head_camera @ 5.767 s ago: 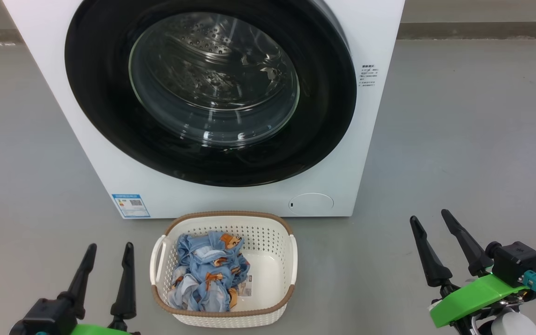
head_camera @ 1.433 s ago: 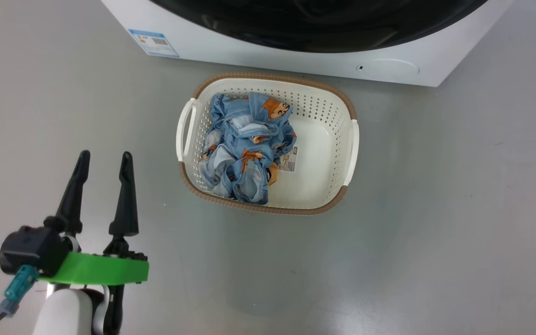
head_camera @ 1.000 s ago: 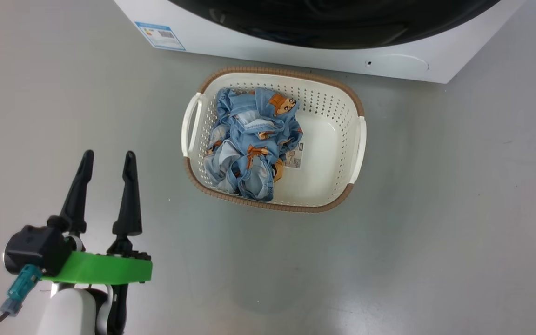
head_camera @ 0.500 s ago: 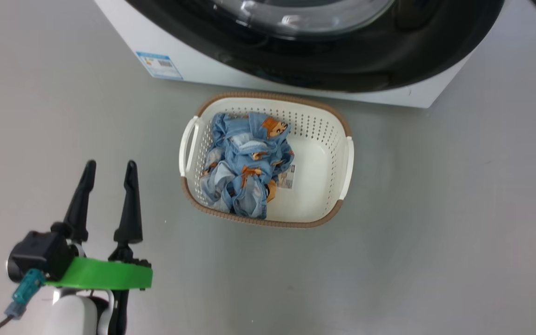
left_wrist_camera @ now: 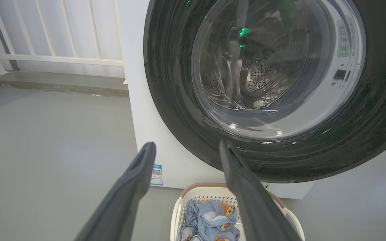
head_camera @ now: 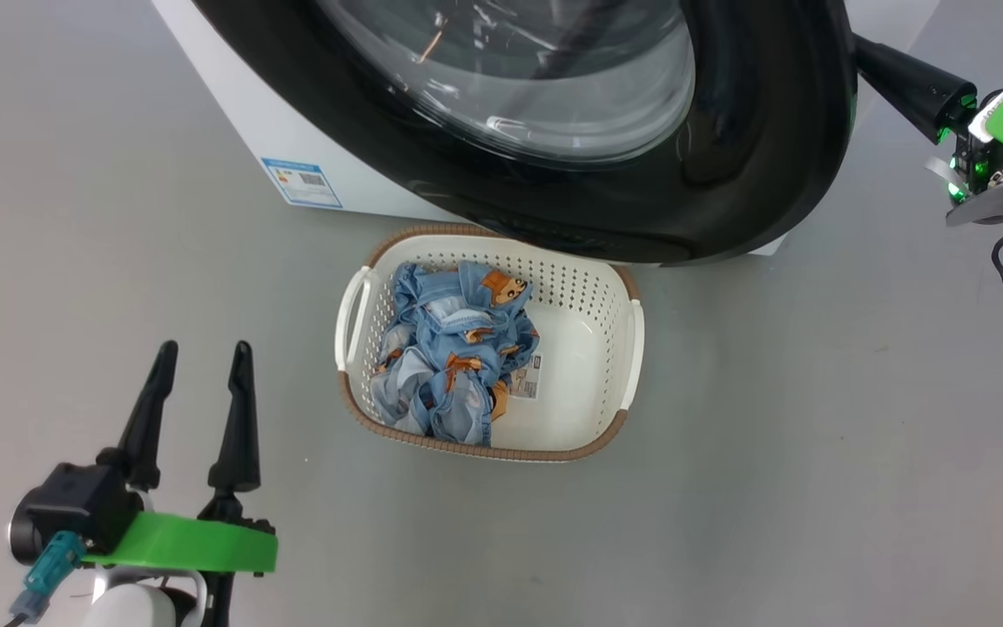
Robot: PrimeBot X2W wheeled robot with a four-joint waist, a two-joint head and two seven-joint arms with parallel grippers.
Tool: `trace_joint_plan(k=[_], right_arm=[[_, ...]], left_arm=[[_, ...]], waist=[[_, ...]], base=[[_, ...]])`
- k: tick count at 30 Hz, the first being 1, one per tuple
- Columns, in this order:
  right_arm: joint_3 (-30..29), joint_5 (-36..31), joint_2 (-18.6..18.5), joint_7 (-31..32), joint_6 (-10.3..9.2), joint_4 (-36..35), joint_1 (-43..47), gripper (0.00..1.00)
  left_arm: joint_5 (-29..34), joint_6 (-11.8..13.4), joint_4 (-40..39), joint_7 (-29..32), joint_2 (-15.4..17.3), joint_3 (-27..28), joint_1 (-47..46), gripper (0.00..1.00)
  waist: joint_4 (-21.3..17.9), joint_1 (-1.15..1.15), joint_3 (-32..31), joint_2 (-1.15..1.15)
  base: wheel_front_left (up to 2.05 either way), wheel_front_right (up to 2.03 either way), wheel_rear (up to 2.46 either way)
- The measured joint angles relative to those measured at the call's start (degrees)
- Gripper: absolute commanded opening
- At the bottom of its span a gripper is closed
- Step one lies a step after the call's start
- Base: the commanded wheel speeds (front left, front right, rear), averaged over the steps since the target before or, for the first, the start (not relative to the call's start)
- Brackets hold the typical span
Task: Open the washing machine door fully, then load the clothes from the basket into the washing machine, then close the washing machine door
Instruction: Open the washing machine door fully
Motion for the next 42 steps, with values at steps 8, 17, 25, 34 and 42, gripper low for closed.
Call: trace_joint_plan(k=[8, 17, 25, 34, 42], right_arm=[[-0.43, 0.05, 0.03, -1.77, 0.0, -1.3, 1.71, 0.0], [-0.91, -0.82, -0.07, -4.42, 0.01, -3.23, 3.02, 1.0], [-1.15, -1.33, -0.73, -6.5, 0.01, -8.22, 6.72, 1.0], [-0.62, -6.97, -3.08, -14.1, 0.01, -22.19, 15.61, 1.0], [0.49, -16.13, -6.39, -25.16, 0.01, -32.23, 23.62, 1.0]], left_arm=[[0.0, 0.0, 0.03, 0.0, 0.03, 0.26, 0.97, 1.0], [0.02, 0.0, 0.01, 0.0, 0.08, 0.62, 1.89, 1.0], [0.11, 0.0, 0.0, 0.0, 0.22, 1.1, 2.46, 1.0], [0.6, 0.0, -0.55, 0.0, 0.43, 1.89, 4.34, 1.0], [0.62, 0.0, -0.92, 0.0, 0.44, 2.02, 4.42, 1.0]], waist=[[-0.05, 0.0, -1.49, 0.0], [-0.93, 0.0, -2.96, 0.0], [-2.29, 0.0, -4.53, 0.0], [-3.97, 0.0, -5.54, 0.0], [-5.32, 0.0, -5.51, 0.0]], base=[[0.0, 0.0, 0.0], [0.0, 0.0, 0.0], [0.0, 0.0, 0.0], [0.0, 0.0, 0.0], [0.0, 0.0, 0.0]])
